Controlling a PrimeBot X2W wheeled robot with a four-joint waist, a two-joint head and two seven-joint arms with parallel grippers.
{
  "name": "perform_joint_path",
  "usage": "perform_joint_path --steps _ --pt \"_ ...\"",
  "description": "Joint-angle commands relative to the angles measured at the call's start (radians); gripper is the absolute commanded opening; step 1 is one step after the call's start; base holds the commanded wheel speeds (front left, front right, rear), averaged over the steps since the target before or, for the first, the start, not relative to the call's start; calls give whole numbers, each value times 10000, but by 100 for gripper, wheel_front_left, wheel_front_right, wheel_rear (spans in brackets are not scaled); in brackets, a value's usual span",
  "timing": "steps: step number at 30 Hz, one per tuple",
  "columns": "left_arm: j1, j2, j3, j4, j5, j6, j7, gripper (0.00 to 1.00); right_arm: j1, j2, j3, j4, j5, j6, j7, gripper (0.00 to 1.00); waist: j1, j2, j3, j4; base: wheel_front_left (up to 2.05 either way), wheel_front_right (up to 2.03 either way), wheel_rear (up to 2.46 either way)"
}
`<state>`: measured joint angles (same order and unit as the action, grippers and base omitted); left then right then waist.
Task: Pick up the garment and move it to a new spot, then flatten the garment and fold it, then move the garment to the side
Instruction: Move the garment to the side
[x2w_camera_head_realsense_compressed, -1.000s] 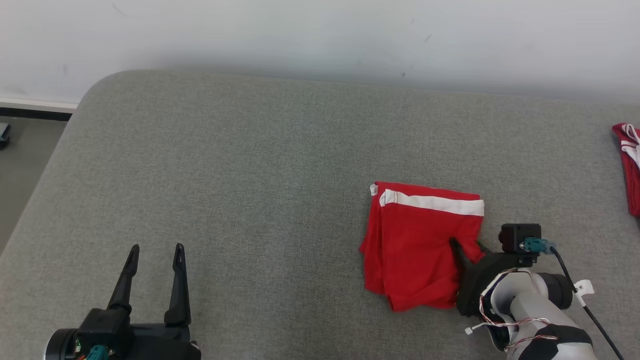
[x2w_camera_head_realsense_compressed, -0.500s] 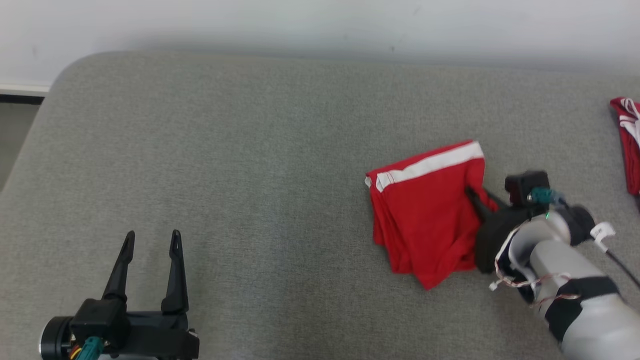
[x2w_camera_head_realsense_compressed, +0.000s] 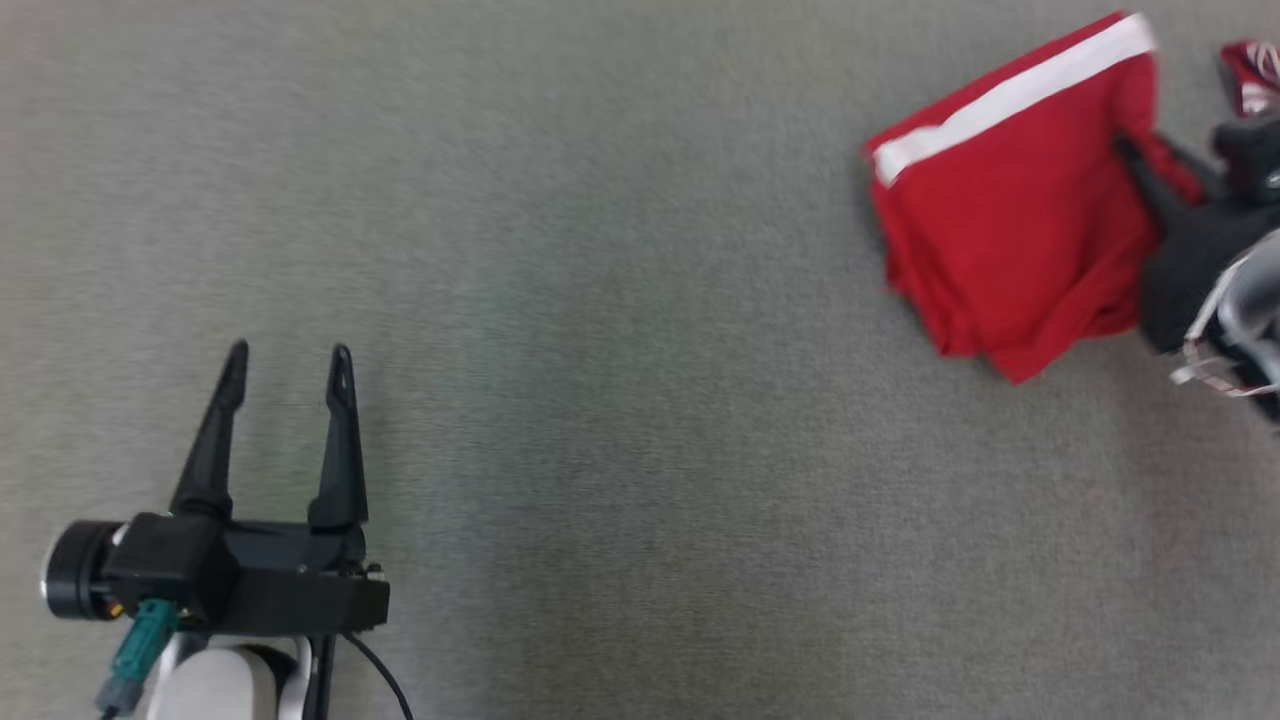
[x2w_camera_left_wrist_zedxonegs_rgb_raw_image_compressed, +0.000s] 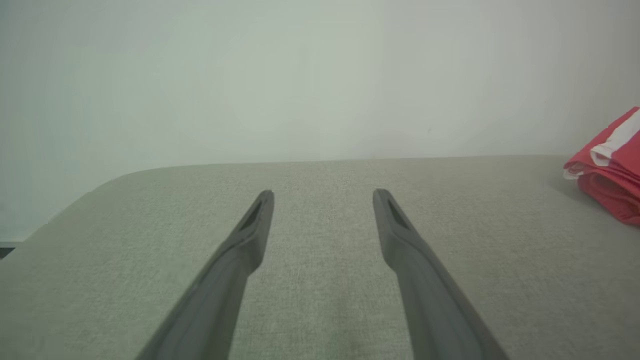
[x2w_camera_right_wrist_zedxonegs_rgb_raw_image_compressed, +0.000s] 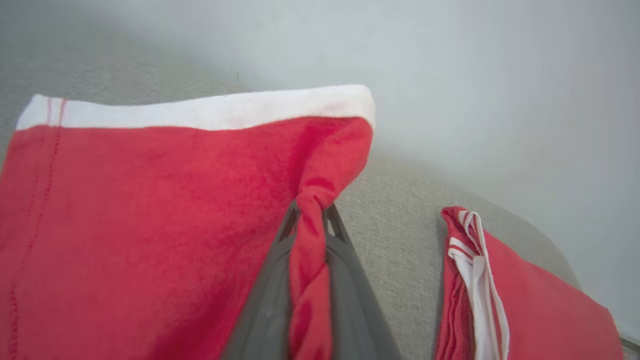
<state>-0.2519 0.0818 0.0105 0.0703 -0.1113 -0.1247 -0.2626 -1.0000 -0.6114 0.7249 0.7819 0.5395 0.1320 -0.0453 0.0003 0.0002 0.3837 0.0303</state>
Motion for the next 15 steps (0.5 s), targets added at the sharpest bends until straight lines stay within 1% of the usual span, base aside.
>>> perform_joint_path --steps 1,6,13,15 --pt "-173 134 9 -137 8 -62 -27 100 -206 -281 58 -102 42 -33 20 0 -3 -2 885 -793 0 0 0" --pt "-493 397 -145 -669 84 -44 -28 100 -669 -1267 -208 -164 401 -32 55 0 -3 -2 1444 -1044 0 0 0" --pt "-446 777 -244 -1581 327 -52 -27 100 -1266 -2366 -291 -25 496 -33 268 0 -3 -2 2014 -1436 0 0 0" --pt "-423 874 -214 -1771 373 -48 -28 100 -1514 -2583 -332 -3 535 -33 254 0 -3 -2 2159 -1520 0 0 0"
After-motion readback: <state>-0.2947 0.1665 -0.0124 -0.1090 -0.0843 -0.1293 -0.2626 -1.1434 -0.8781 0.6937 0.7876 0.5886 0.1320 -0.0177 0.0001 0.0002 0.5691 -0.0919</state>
